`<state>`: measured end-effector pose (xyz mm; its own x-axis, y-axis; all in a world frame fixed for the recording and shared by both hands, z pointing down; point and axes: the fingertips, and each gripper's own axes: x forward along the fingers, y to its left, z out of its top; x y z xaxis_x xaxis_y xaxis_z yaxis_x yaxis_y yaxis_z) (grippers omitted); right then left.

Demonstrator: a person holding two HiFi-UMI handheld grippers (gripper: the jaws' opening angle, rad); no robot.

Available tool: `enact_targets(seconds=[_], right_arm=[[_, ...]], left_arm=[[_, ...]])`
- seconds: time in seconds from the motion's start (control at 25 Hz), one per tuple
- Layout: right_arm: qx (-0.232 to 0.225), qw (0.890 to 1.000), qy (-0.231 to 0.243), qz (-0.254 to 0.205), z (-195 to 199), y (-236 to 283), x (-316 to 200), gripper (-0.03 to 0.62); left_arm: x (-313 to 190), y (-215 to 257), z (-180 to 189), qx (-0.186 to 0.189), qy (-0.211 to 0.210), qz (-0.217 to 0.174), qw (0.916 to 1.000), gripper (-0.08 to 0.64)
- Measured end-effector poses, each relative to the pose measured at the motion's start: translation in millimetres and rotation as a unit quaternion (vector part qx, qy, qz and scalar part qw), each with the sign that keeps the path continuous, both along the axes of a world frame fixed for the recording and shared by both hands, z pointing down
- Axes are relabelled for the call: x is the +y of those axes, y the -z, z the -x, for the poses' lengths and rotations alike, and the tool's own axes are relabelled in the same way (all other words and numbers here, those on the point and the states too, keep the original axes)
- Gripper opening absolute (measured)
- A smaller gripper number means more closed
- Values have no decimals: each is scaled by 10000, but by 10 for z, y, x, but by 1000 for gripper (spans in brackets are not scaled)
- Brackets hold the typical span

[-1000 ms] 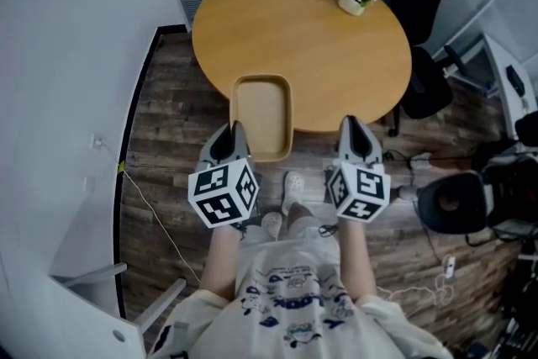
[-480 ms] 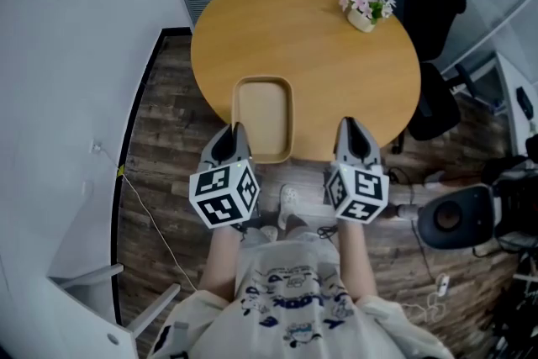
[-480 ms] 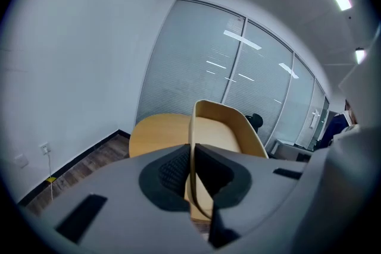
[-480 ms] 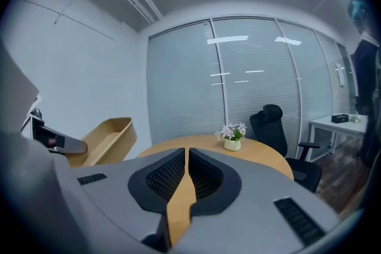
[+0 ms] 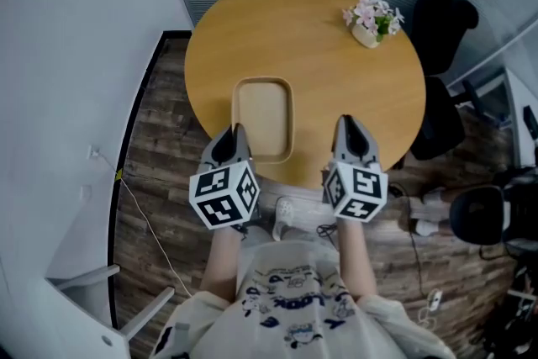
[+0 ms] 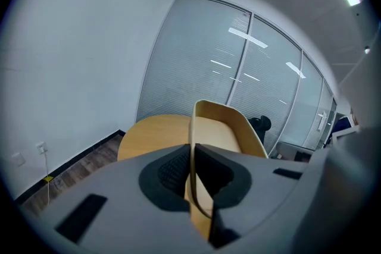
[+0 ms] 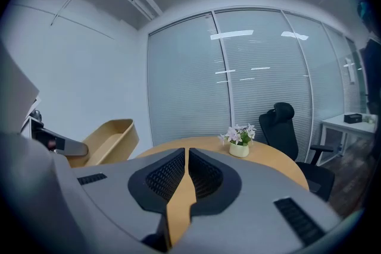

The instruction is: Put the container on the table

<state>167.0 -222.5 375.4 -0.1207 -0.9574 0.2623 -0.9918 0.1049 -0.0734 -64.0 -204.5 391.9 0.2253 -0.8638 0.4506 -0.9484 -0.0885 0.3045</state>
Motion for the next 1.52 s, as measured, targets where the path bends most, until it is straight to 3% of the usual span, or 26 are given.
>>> enact_targets(seconds=[0.68,1.52], right_arm=[[-88,9988,338,335,-130,-316,-682,21],[-56,9920,110,1257,52,-1052,-799,21]], left_arm=[[-526,-297,-202,-7,241,400,9989,18],[-716,-1044,-112,-86,-293,1359,9903,18]])
